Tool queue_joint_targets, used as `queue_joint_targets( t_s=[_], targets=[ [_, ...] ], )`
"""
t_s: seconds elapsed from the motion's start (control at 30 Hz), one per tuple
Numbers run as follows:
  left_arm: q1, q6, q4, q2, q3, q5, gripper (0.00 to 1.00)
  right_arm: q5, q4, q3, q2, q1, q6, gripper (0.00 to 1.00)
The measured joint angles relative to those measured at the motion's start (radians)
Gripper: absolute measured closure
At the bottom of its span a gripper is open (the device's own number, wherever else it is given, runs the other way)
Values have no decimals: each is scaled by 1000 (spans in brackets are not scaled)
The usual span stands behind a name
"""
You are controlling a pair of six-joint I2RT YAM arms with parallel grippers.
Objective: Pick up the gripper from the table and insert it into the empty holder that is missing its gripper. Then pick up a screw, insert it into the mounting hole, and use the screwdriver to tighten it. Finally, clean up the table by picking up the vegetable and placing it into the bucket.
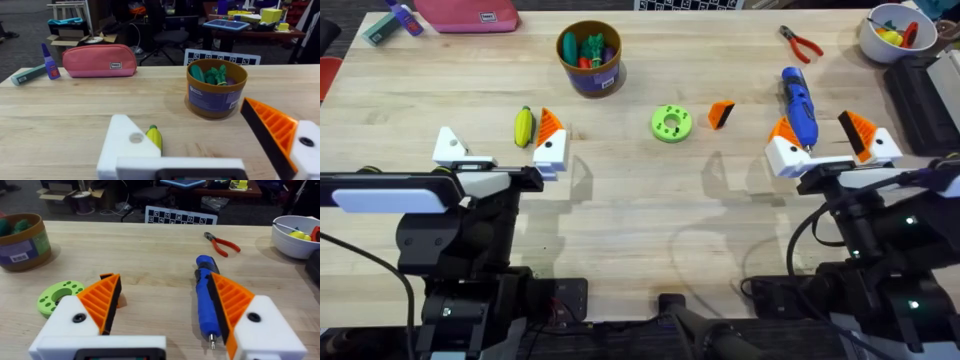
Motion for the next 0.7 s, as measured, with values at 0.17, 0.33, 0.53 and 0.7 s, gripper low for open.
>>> queue_joint_targets(
  t_s=[0.17,0.33,0.53,0.7],
  targets=[
    [0,0,0,0,0,0,16,0,0,0,0,2,0,9],
    [0,0,15,0,0,-5,15,-3,10,0,0,2,1,7],
    [0,0,62,0,26,-30,15,-10,119,22,2,2,3,7],
    [0,0,-23,32,195,-80,15,-14,73,167,33,2,3,7]
  ],
)
